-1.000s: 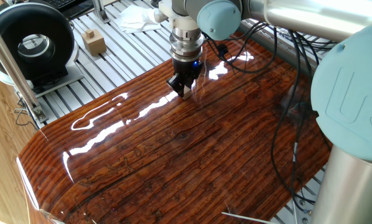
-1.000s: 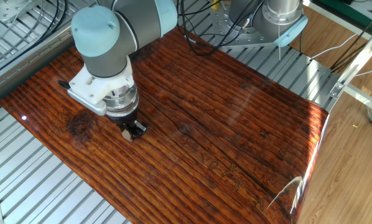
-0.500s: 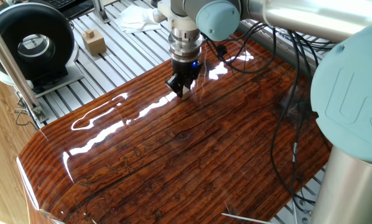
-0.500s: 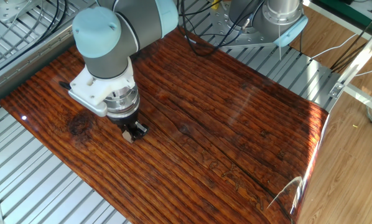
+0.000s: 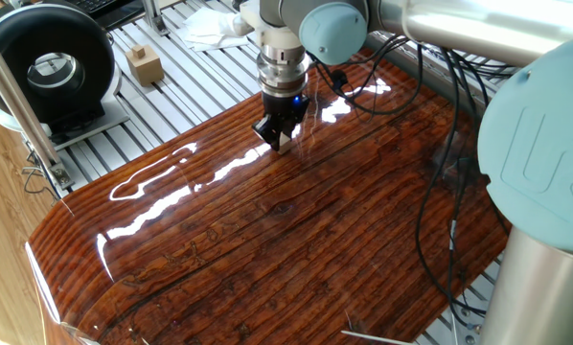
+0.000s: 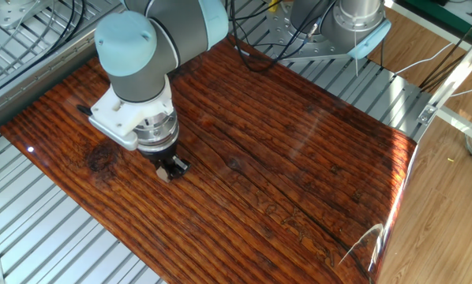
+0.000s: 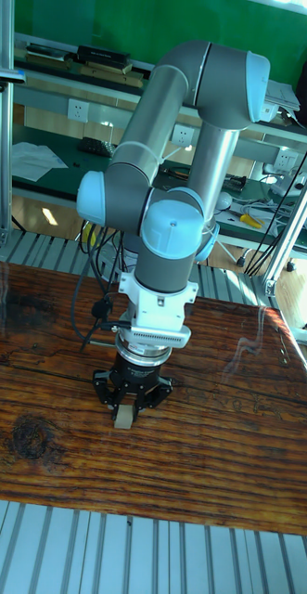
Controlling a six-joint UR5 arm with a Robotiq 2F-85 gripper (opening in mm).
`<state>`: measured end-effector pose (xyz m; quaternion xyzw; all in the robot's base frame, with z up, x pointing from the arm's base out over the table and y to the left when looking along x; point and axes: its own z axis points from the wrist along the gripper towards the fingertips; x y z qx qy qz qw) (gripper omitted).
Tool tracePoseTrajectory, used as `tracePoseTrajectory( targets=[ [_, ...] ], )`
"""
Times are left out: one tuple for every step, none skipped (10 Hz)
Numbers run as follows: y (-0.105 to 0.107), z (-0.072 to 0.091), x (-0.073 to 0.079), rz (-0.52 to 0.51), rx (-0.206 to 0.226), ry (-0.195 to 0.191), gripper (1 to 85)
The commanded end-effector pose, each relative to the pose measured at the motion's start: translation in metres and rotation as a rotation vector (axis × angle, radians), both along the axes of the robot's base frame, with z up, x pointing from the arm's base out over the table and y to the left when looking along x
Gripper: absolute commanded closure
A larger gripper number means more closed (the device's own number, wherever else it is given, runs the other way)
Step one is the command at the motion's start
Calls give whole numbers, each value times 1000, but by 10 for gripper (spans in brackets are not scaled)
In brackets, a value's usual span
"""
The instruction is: Hold a small block with the gripper and sweep it from left to right on the table
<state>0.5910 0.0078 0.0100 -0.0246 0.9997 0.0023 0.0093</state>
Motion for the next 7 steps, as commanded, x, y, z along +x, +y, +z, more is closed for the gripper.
tracePoseTrajectory(
  targets=[
    [3,1,1,-12,11,-2,847],
    [4,1,1,-12,13,-2,847],
    [4,1,1,-13,13,-2,847],
    [4,1,1,-13,13,-2,847],
    [5,1,2,-15,13,-2,847],
    [5,1,2,-15,13,-2,847],
    [5,1,2,-15,13,-2,847]
  ],
)
